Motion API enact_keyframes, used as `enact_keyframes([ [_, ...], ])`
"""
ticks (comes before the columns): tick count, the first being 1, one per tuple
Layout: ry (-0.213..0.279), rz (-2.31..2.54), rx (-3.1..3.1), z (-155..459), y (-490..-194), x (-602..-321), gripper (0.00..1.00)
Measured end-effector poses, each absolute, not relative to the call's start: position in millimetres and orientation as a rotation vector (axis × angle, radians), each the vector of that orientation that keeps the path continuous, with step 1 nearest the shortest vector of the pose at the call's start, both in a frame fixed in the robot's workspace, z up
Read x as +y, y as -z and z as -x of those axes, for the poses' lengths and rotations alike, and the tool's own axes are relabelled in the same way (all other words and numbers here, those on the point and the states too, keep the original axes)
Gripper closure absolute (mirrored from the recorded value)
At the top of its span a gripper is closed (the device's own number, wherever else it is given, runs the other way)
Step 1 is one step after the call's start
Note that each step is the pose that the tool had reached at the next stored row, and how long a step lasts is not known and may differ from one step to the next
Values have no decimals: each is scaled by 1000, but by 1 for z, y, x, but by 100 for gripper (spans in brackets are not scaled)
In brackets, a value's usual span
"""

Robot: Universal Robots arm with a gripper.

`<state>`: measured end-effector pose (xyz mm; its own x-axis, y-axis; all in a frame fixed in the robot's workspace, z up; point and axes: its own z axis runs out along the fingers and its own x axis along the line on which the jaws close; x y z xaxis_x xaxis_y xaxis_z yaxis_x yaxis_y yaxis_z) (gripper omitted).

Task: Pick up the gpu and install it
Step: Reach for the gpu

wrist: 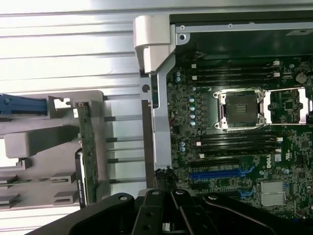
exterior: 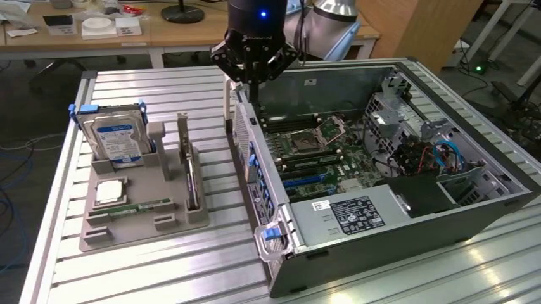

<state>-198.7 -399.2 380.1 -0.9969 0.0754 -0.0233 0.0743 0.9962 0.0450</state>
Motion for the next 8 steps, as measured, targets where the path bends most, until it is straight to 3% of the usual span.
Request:
enact_keyframes([
  [8,-69,-117,3114,215,-380,-399,90],
])
